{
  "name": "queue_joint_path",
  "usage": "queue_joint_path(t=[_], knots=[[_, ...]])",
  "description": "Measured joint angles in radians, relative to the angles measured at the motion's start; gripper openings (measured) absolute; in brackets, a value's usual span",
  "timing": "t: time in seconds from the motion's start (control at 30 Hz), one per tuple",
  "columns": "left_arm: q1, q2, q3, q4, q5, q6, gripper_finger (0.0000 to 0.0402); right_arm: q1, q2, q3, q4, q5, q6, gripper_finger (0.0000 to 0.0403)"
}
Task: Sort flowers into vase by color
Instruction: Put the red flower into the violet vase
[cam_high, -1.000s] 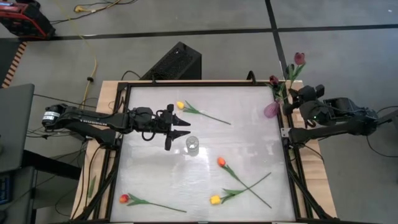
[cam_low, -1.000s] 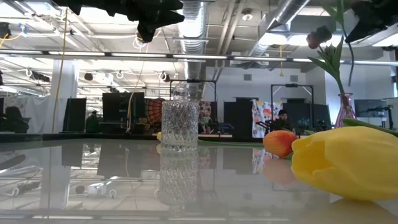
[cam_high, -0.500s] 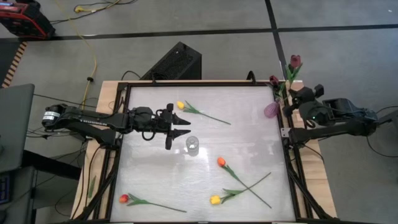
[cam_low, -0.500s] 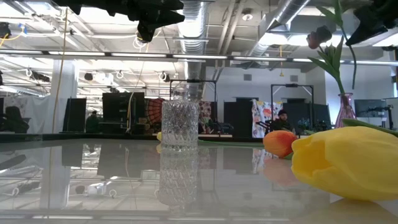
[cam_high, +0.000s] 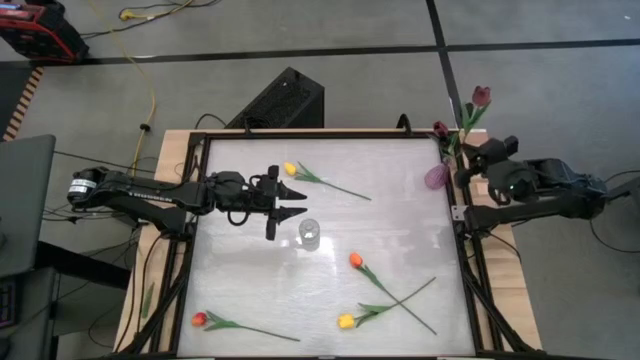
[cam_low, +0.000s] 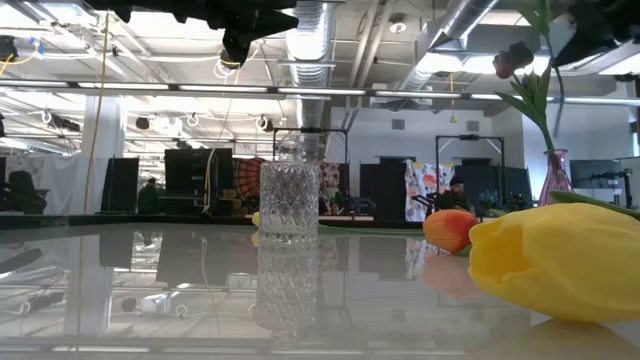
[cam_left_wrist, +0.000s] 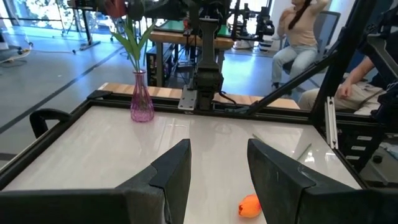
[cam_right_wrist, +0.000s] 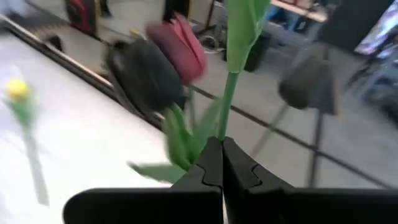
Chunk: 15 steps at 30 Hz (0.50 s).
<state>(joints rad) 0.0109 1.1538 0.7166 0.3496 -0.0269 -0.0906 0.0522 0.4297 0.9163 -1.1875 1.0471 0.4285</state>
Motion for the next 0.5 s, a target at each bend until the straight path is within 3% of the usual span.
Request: queue_joint_path(t=[0.23,0.5], knots=[[0.000,0.000,0.000,0.000,0.000,0.018,0.0147,-0.002,0.002,0.058,0.120,-0.206,0.010,0.0018],[0.000,0.000,0.000,-0.008,0.002,0.029,0.0147,-0.001,0.002,0.186,0.110,-0.280,0.008,0.0018]])
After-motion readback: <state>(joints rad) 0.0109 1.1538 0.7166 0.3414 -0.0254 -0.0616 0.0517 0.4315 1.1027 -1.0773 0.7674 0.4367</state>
